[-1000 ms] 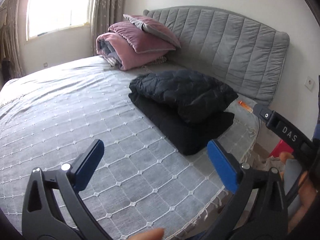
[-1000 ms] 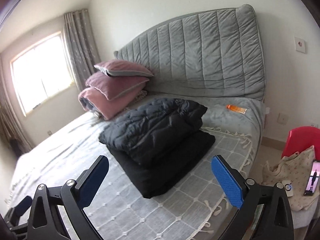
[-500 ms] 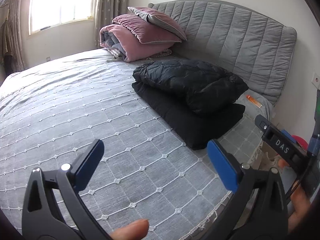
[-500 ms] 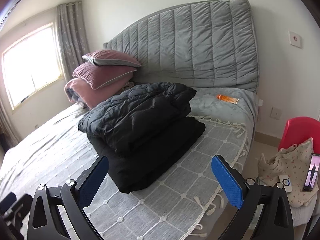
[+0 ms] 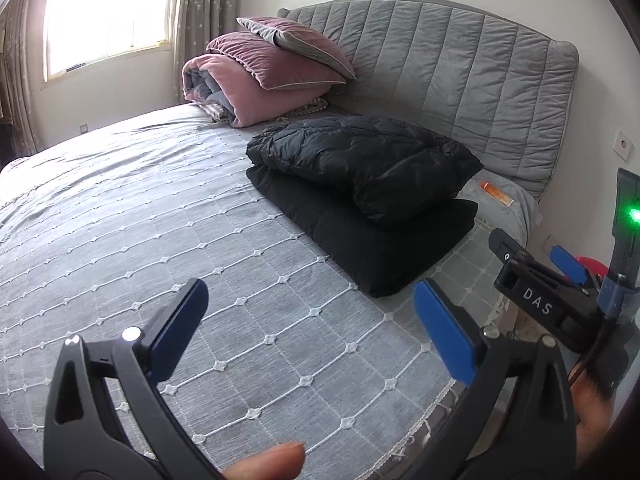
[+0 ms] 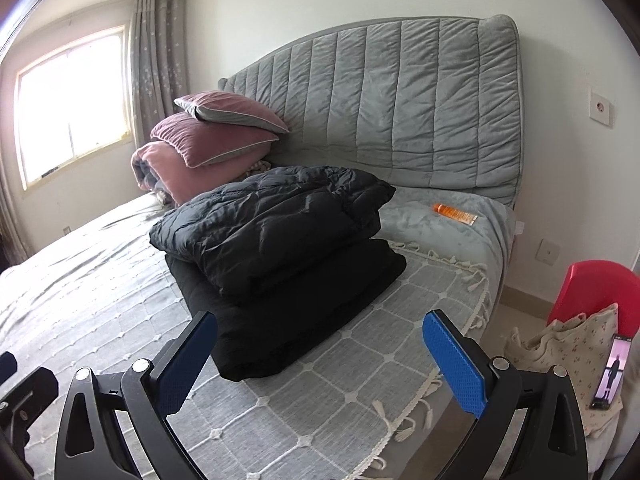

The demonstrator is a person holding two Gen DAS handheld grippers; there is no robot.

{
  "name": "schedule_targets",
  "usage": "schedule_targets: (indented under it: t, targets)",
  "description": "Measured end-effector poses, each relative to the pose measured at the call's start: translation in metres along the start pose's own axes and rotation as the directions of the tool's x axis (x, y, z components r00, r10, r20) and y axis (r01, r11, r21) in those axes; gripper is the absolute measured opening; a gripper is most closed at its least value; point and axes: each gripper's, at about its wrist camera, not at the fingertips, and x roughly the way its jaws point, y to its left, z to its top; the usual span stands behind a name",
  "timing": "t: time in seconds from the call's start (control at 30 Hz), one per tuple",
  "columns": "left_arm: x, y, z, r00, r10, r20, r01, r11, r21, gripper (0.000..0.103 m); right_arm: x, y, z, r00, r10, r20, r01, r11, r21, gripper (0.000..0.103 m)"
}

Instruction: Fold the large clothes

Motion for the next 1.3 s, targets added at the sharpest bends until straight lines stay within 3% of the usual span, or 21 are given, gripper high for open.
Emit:
schedule_targets:
  t: [1.3]
  targets:
    - [0.0040, -0.0054, -0.0024, 1.000, 0.010, -0.009, -0.010, 1.000, 0.010, 0.102, -0.0009, 0.0003, -0.0023, 1.000, -0.015, -0.005, 0.014, 1.000, -0.023, 0.103]
